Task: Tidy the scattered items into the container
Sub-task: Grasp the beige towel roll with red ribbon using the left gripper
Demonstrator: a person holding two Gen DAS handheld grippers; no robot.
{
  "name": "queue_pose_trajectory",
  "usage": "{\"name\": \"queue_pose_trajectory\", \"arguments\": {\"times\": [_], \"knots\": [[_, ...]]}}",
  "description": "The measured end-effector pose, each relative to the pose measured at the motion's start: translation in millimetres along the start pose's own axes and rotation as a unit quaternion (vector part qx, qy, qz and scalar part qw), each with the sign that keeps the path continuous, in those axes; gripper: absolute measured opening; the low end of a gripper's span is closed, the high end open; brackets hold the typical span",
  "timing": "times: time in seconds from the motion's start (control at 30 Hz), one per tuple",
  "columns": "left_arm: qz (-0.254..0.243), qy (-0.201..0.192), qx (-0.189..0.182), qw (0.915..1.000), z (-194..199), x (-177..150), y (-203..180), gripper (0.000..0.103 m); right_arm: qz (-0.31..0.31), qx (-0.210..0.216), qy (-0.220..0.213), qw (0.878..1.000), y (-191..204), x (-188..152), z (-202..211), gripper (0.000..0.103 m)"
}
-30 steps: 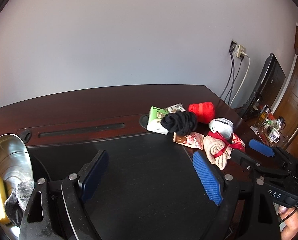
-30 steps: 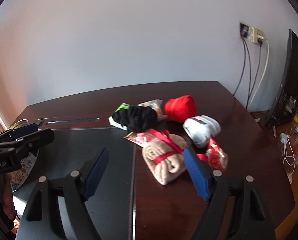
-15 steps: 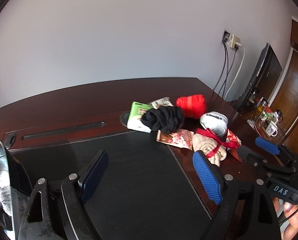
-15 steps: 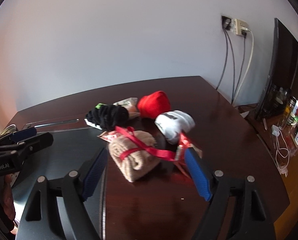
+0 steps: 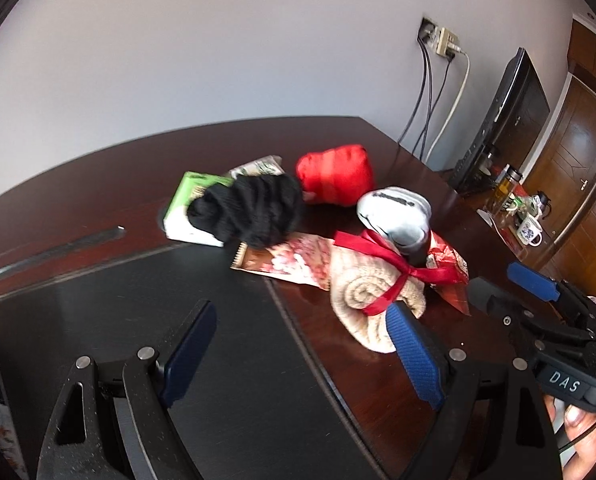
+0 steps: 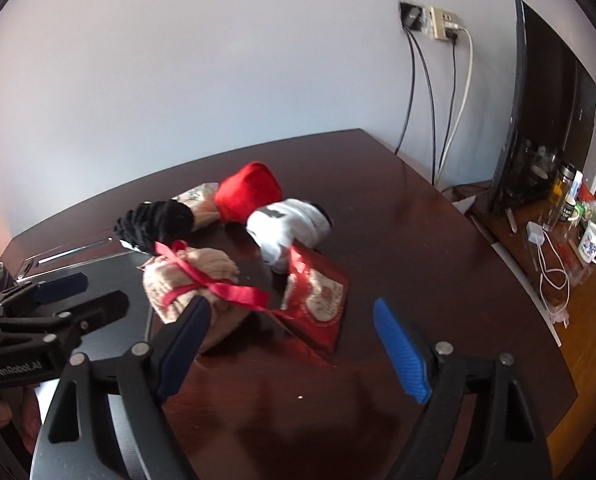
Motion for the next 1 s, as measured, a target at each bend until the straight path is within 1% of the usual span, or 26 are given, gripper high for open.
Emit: {"name": "queue_pose_trajectory", "arguments": {"times": [0.3,0.43,0.53,0.8,0.83,0.87,0.9,0.93,1.0], "knots": [[0.000,0.009,-0.024,0.9997,-18.0,5.3,-13.9,0.088,-0.015,-0.011,0.012,1.000,-21.1,-3.6,-10.7,0.085],[-0.002,0.014,-0.048,0.9988,-24.9,4.5,-21.4,0.088,-0.014,-0.014,0.014,1.000,-25.5,-4.1,-13.6,0.085],[0.000,0.016,-0.053,0.9985,-30.3,4.2,-25.1,0.088,-0.013,-0.019,0.016,1.000,-29.2,-4.5,-14.8,0.085],[-0.005,0.021,-0.053,0.9983,-42.9,2.0,-26.6,0.088,-0.013,-0.021,0.021,0.999,-33.0,-5.0,-19.8,0.085],[-0.008,0.022,-0.055,0.9982,-44.4,1.7,-27.6,0.083,-0.012,-0.021,0.022,0.999,-32.9,-5.1,-20.5,0.085],[-0.011,0.025,-0.057,0.9980,-46.6,1.2,-28.8,0.075,-0.012,-0.021,0.023,0.999,-32.9,-5.2,-21.3,0.085],[-0.012,0.028,-0.061,0.9977,-48.6,0.5,-29.8,0.071,-0.011,-0.021,0.024,0.999,-32.7,-5.4,-22.1,0.085],[-0.012,0.031,-0.067,0.9972,-50.6,-0.4,-30.7,0.063,-0.011,-0.021,0.025,0.999,-32.5,-5.4,-23.1,0.085],[-0.016,0.030,-0.068,0.9971,-50.7,-1.2,-31.9,0.062,-0.010,-0.021,0.025,0.999,-32.5,-5.2,-23.6,0.085]]}}
Point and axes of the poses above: each gripper's, at about its wrist camera, not at the fingertips, and z roughly against the way its jaws point, y to its left, x to its top, the point moved 3 cm from there along -z, roughly the way its jaws point, and after that the axes turned 6 degrees about -x, right-handed, at the moved point
